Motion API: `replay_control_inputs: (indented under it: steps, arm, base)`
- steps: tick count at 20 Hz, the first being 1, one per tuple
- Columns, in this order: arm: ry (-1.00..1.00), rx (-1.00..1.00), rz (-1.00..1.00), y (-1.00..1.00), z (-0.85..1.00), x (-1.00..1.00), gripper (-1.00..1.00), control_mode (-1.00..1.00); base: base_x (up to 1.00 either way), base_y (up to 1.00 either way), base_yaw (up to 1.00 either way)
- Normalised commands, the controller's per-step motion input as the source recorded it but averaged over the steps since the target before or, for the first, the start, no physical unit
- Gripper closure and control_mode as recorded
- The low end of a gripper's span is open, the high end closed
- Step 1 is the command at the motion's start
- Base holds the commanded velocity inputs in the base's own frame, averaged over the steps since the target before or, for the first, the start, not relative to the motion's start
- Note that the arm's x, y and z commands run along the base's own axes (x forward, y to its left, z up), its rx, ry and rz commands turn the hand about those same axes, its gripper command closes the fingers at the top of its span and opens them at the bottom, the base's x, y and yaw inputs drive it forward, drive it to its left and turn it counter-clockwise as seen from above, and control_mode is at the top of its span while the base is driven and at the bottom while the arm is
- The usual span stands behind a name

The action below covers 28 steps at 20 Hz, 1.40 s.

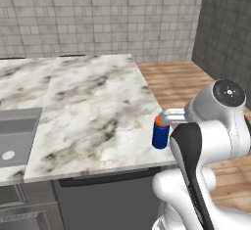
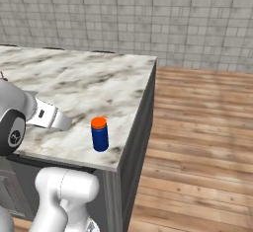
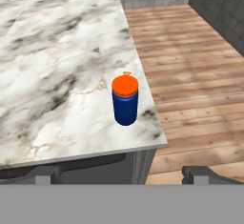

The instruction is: Pick the boxed drink, water bottle from the counter and place them in the open cabinet.

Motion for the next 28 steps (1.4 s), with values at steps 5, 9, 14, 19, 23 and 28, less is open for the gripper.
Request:
replay_control_inputs:
  steps: [5,9,14,19,23,28]
  arm:
    - [-0.02,0.00,0.03,-0.01,0.00,-0.02,-1.00,-1.00]
    - [-0.05,0.00,0.24,-0.17,0.07,-0.13,-1.00,-1.00]
    - [0.01,0.02,0.34,-0.30,0.09,-0.10,-1.00,-1.00]
    - [0.01,0.00,0.31,-0.27,0.13,-0.16,-1.00,-1.00]
    - [0.00,0.00,0.25,-0.29,0.13,-0.13,-1.00,-1.00]
    - [-0.01,0.00,0.24,-0.34,0.07,-0.12,-1.00,-1.00]
  base:
    - [0.00,0.00,0.00]
    - [0.00,0.00,0.00]
    - [0.00,0.00,0.00]
    - [0.00,0.00,0.00]
    - [0.00,0.00,0.00]
    - [0.00,0.00,0.00]
